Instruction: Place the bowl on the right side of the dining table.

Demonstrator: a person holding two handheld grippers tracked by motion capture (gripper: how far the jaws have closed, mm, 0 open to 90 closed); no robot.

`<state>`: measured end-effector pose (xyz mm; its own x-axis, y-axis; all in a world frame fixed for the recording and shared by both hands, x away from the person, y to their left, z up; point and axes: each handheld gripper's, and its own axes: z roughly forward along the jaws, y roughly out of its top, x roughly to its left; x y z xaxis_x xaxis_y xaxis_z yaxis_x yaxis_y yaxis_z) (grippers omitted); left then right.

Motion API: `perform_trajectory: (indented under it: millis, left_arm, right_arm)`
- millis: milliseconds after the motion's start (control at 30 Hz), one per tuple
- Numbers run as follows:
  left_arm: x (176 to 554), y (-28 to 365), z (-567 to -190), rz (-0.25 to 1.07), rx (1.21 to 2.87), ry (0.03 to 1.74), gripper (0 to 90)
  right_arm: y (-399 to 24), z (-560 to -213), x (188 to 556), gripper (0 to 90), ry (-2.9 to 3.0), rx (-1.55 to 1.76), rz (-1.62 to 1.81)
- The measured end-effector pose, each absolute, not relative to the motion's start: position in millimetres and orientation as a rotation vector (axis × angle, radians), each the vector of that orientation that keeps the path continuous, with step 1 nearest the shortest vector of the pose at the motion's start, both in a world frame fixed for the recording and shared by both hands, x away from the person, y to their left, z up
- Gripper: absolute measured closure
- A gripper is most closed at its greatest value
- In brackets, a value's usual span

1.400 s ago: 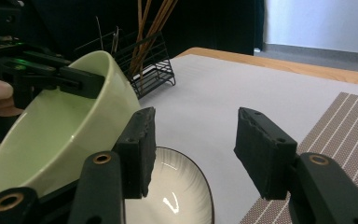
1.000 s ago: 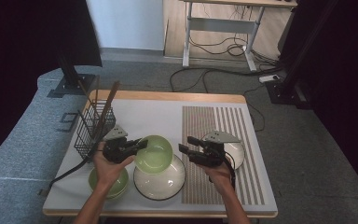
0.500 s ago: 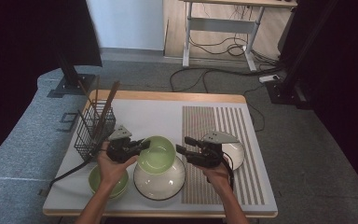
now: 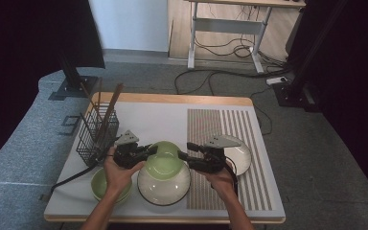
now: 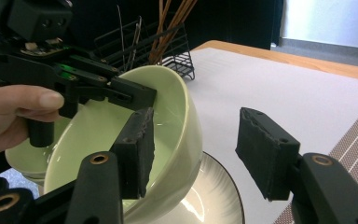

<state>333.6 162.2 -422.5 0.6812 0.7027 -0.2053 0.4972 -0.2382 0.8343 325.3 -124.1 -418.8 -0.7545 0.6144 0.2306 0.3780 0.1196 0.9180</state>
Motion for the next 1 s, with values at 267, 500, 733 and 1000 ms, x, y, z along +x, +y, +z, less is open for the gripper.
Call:
perform_trajectory:
  millis: [267,500,733,1000]
  left_arm:
    - [329.8,157.3,-421.8,0.267,1.906,0.923,81.8]
    - [328.1,157.3,-421.2,0.278,1.897,0.923,81.8]
    - [326.8,155.8,-422.7,0.287,1.899,0.927,81.7]
    - [325.6,152.0,-427.2,0.317,1.926,0.93,81.3]
  right_arm:
    - [-118.9,-425.2,326.8,46.2,2.219,0.993,1.653]
    - [-112.2,-429.1,327.5,46.3,2.247,0.998,1.614]
    - [-108.8,-434.4,329.4,47.7,2.276,1.024,1.564]
    - [-102.9,-440.5,331.4,61.0,2.32,1.055,1.504]
